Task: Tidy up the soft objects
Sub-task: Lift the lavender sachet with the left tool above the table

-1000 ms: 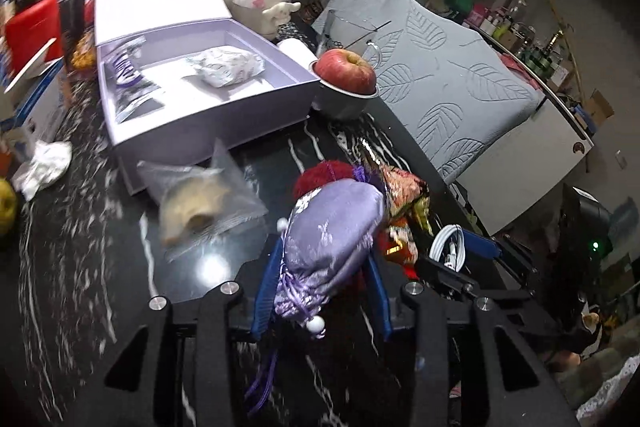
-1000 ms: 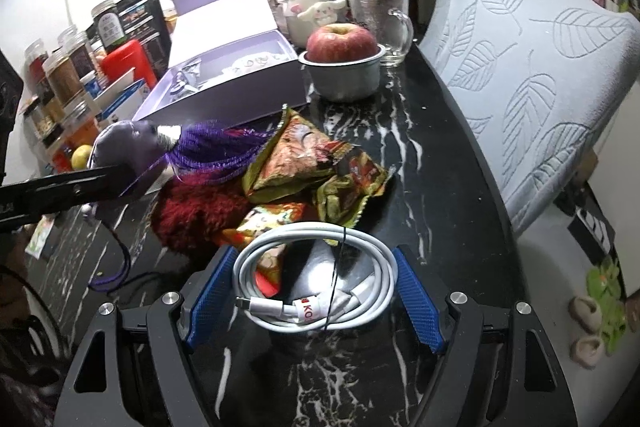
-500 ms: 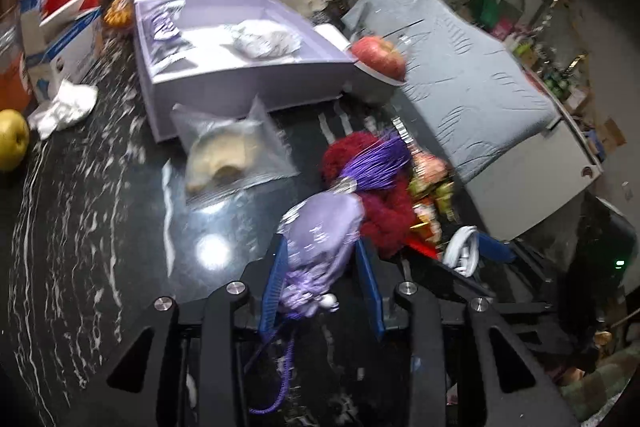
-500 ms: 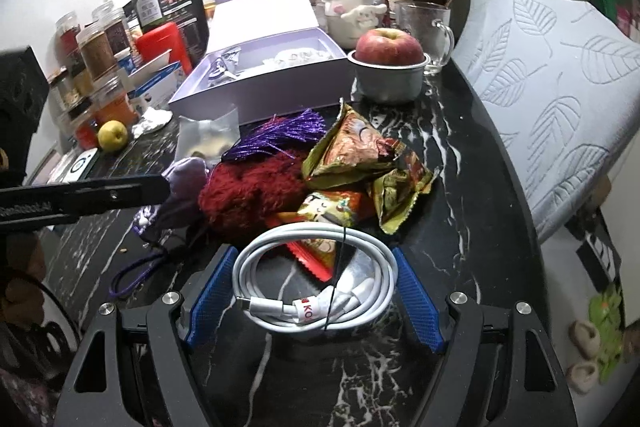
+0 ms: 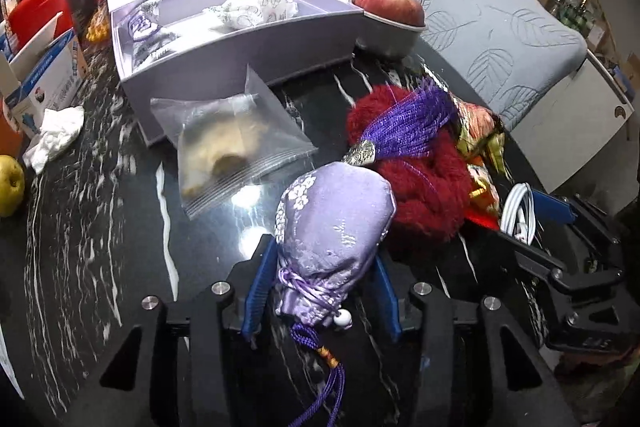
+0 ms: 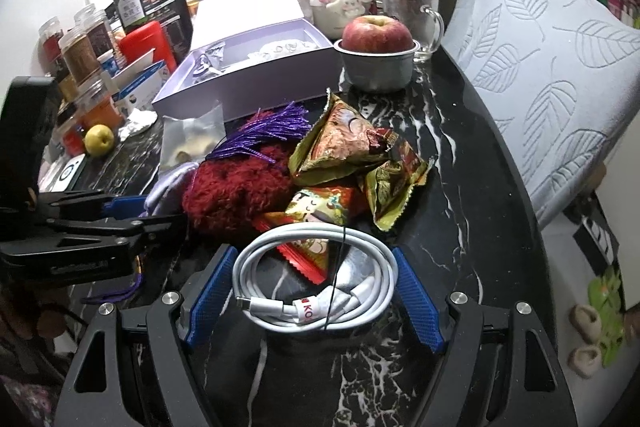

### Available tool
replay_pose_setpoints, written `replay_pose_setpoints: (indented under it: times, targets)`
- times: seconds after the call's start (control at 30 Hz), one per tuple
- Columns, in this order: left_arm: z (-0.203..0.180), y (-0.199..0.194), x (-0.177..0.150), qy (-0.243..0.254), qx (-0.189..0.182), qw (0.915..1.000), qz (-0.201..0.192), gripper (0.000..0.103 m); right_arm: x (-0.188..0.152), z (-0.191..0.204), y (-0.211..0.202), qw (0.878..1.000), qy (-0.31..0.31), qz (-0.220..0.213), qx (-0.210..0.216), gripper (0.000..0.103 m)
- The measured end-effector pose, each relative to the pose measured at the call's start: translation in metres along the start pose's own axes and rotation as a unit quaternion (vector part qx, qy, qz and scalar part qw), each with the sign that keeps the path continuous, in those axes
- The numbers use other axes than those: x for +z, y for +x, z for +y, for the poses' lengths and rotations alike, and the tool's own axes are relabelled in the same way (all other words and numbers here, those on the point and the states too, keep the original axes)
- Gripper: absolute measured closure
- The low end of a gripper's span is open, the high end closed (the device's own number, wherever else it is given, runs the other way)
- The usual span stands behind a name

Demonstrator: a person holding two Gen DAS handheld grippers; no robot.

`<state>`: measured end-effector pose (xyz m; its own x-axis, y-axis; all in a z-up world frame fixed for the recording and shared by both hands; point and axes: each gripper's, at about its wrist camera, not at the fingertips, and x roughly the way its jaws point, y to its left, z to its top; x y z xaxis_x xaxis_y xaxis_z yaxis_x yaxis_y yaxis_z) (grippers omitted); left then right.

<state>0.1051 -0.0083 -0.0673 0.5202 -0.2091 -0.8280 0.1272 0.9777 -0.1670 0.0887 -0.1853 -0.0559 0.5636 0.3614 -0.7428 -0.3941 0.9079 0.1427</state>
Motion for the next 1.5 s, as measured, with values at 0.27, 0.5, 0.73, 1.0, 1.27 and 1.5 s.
replay_pose_setpoints:
  times: [0.27,0.5,0.73,1.0,1.27,1.5]
  targets:
    - [-0.009,0.009,0.008,0.046,0.041,0.9979,-0.021,0.043,0.001,-0.002,0.005,1.000,-0.001,0.006,0.000,0.024]
    - [-0.008,0.015,0.012,0.057,0.047,0.9969,-0.028,0.037,-0.001,-0.009,0.003,1.000,0.007,0.006,-0.006,0.024]
    - [-0.006,0.010,0.011,0.047,0.035,0.9979,-0.028,0.061,-0.002,-0.010,0.000,1.000,0.007,0.000,-0.005,0.024]
    - [-0.005,-0.010,0.006,0.038,0.012,0.9986,-0.036,0.062,-0.003,-0.006,-0.008,1.000,0.000,-0.013,-0.007,0.024]
    - [0.002,-0.042,0.003,0.032,0.016,0.9967,-0.072,0.062,-0.002,0.004,-0.016,1.000,-0.003,-0.027,0.005,0.024]
    - [0.015,-0.068,-0.001,0.032,0.019,0.9941,-0.102,0.062,0.009,0.030,-0.023,0.999,-0.021,-0.049,0.008,0.024]
